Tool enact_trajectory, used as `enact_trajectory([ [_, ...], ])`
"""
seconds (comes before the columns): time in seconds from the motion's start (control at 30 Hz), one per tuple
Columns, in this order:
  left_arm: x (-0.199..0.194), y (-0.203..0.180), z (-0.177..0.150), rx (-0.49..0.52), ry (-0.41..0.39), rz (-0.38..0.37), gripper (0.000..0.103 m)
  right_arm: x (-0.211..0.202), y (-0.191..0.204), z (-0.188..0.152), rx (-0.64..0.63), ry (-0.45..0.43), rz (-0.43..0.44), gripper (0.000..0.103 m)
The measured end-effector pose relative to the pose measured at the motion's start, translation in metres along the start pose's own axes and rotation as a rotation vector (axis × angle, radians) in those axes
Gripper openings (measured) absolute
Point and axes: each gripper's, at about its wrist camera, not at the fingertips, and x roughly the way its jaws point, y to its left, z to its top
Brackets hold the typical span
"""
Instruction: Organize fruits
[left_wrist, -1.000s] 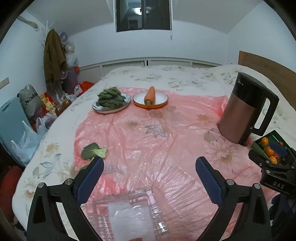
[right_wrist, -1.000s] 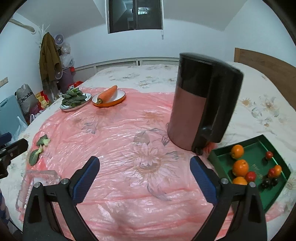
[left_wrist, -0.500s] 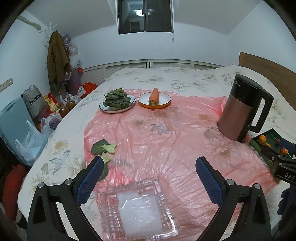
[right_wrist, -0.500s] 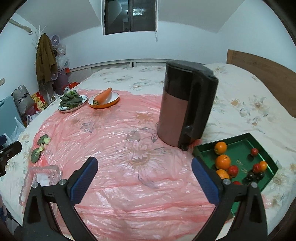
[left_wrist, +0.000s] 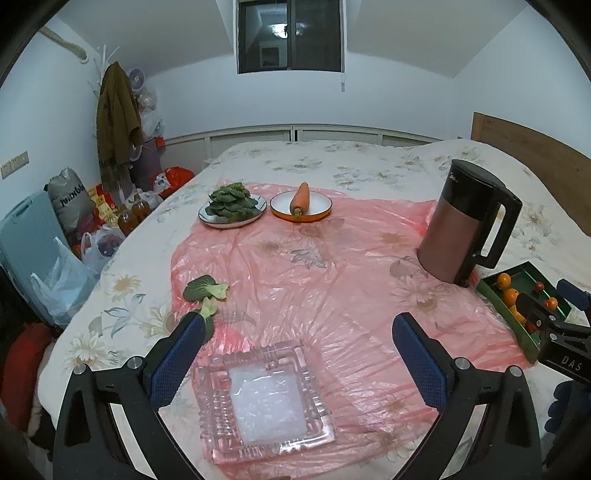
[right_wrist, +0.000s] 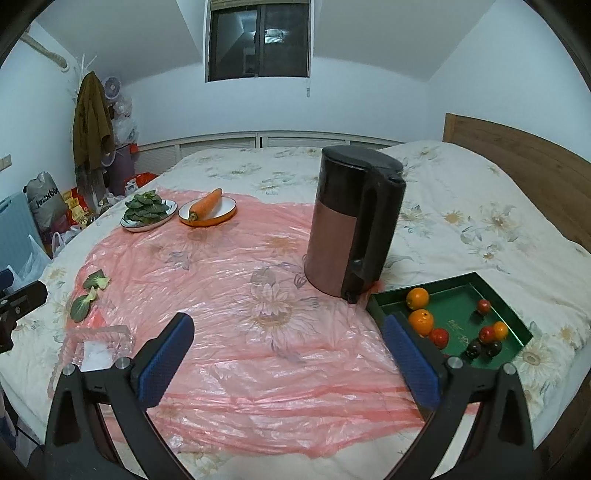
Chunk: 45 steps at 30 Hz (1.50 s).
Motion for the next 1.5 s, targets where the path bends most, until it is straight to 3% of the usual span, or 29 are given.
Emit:
enact_trajectory([
  [0.67,-0.033,-0.03,-0.006,0.035,-0.026,-0.02,0.1,-0.049,-0.006,-0.001,0.013,-0.062,-0.014,0.103],
  [1.5,-0.034,-0.036,-0.007,0.047,-0.022,0.006,0.1,-0.046,-0.024,-0.006,0.061,-0.05,-0.017,0.103],
])
